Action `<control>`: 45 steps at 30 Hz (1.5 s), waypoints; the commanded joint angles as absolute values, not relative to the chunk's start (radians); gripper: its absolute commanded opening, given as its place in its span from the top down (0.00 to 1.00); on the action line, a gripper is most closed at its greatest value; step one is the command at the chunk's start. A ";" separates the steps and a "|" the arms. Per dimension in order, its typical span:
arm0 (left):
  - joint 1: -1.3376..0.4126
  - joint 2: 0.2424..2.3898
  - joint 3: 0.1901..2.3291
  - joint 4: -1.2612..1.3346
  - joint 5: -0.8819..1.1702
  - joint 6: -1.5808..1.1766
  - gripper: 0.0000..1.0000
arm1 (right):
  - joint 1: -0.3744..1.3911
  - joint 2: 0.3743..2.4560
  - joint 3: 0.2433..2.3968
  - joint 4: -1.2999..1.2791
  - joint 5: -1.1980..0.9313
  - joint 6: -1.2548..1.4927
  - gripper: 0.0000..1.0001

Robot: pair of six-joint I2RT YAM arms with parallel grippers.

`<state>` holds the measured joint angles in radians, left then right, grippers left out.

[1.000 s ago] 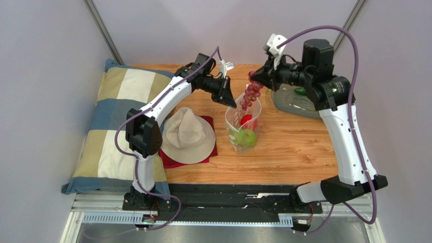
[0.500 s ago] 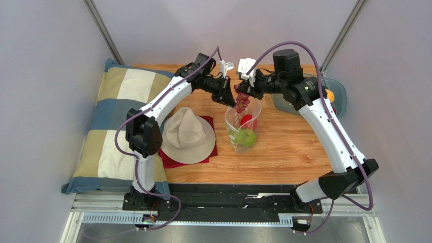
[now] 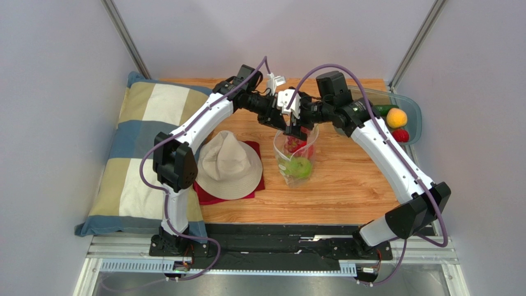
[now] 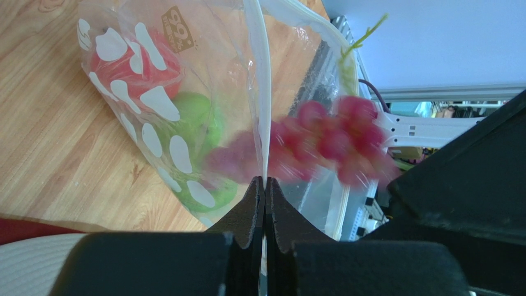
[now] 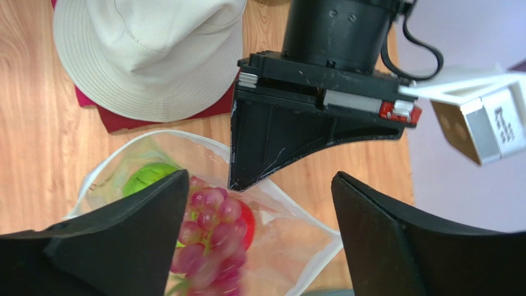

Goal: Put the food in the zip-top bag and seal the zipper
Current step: Place the fake fruit in the zipper food storage bag, then pick up the fake fruit from the bin.

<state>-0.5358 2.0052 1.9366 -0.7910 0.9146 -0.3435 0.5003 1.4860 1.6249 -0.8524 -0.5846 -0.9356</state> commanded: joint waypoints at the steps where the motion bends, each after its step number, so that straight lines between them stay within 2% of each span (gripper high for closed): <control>1: -0.538 1.956 1.957 -0.785 0.937 -0.311 1.00 | 0.462 1.454 1.686 -0.816 -0.563 -0.812 0.05; 5: -0.538 1.951 1.962 -0.787 0.940 -0.313 1.00 | 0.390 1.428 1.720 -0.799 -0.580 -0.626 0.04; 8: -0.538 1.951 1.967 -0.792 0.943 -0.316 1.00 | 0.251 1.454 1.762 -0.778 -0.595 -0.419 0.04; 10: -0.538 1.953 1.967 -0.795 0.940 -0.314 1.00 | 0.094 1.486 1.788 -0.784 -0.603 -0.311 0.05; 15: -0.538 1.963 1.967 -0.808 0.937 -0.301 1.00 | -0.239 1.681 1.873 -0.908 -0.555 -0.268 0.07; 21: -0.538 1.985 1.974 -0.844 0.916 -0.258 1.00 | -0.425 1.899 1.983 -0.966 -0.376 -0.264 0.08; 27: -0.538 2.013 2.006 -0.873 0.916 -0.253 1.00 | -0.452 2.028 2.045 -1.012 -0.253 -0.386 0.09; 36: -0.538 2.026 2.002 -0.859 0.913 -0.270 1.00 | -0.451 2.128 1.977 -1.011 -0.085 -0.433 0.09; 41: -0.538 2.028 2.002 -0.857 0.914 -0.270 1.00 | -0.448 2.166 1.956 -0.980 -0.077 -0.445 0.09; 45: -0.537 2.029 1.999 -0.861 0.911 -0.270 1.00 | -0.445 2.207 1.956 -0.982 -0.089 -0.440 0.13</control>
